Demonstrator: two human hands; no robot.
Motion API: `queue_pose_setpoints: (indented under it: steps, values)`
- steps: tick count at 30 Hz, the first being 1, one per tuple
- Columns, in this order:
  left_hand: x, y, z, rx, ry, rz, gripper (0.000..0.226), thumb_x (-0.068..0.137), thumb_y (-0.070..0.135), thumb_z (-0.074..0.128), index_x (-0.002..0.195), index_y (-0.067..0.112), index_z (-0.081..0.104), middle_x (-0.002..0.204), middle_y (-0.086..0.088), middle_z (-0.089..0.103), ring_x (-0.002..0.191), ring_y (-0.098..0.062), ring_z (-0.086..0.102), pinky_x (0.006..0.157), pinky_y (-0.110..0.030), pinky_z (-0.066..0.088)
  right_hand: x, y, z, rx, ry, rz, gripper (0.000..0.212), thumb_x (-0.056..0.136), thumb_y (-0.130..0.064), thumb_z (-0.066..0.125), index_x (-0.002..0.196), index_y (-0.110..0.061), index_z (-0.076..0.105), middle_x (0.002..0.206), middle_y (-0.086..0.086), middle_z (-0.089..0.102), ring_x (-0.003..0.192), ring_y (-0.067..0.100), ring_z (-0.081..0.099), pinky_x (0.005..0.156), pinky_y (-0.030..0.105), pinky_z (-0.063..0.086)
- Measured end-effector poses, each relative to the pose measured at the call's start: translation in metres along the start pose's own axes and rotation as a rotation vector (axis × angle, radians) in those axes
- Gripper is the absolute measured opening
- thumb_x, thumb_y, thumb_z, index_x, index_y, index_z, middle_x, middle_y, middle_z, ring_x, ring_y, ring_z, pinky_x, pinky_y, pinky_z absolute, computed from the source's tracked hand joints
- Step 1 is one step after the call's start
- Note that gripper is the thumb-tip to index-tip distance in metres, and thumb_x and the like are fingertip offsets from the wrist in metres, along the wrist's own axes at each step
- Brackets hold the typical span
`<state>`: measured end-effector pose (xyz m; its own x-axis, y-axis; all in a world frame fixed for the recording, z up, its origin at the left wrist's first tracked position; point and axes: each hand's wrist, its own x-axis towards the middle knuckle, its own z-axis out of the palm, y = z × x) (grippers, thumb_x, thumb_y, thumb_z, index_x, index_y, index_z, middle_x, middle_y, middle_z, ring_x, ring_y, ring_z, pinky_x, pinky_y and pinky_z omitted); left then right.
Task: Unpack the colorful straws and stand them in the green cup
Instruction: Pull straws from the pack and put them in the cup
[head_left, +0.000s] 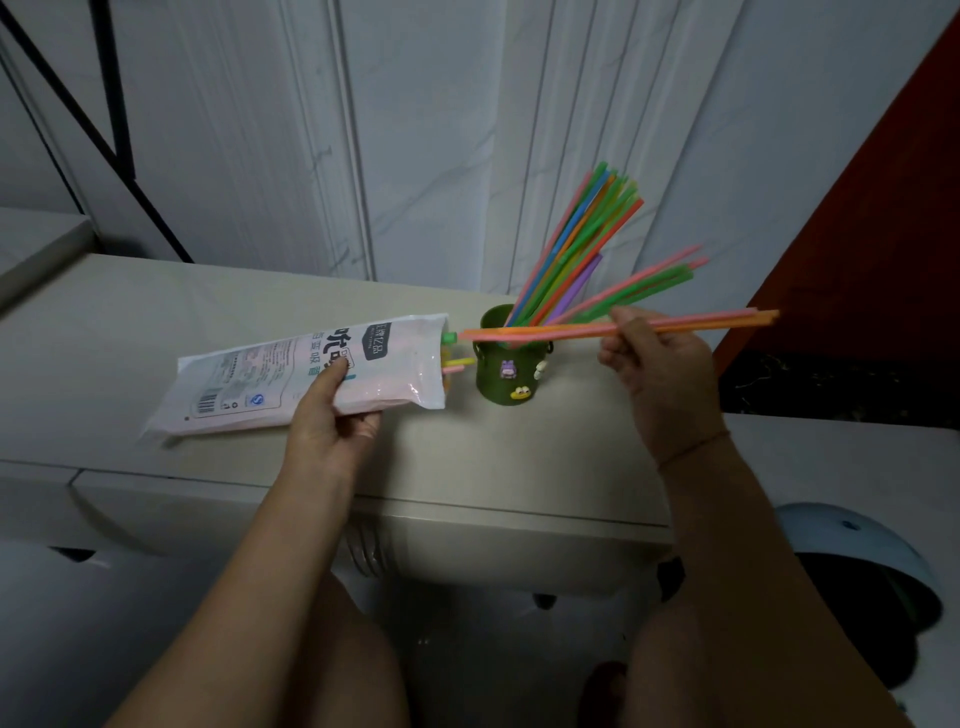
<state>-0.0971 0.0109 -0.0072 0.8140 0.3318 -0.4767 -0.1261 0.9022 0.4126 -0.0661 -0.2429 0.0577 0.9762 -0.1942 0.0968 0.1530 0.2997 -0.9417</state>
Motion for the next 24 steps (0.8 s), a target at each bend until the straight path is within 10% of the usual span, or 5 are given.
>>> queue_pose_setpoints:
  steps: [10,24]
  values:
    - [-0.005,-0.009,0.002,-0.002,-0.025,-0.019,0.024,0.084,-0.002,0.063,0.103,0.014,0.063,0.081,-0.005,0.076,0.071,-0.018,0.074,0.063,-0.040,0.060,0.020,0.006,0.002,-0.327,0.069,-0.206,0.007,0.088,-0.005,0.059,0.086,0.000,0.063,0.059,0.006,0.061,0.047,0.006,0.061,0.053,0.019,0.055]
    - [-0.010,-0.017,0.011,0.009,-0.083,-0.011,0.026,0.083,-0.004,0.062,0.102,0.015,0.063,0.087,-0.004,0.076,0.089,-0.019,0.072,0.076,-0.043,0.058,0.026,0.039,0.021,-0.326,-0.133,0.069,0.022,0.089,-0.001,0.057,0.103,0.016,0.059,0.072,0.012,0.063,0.053,0.006,0.067,0.058,0.016,0.056]
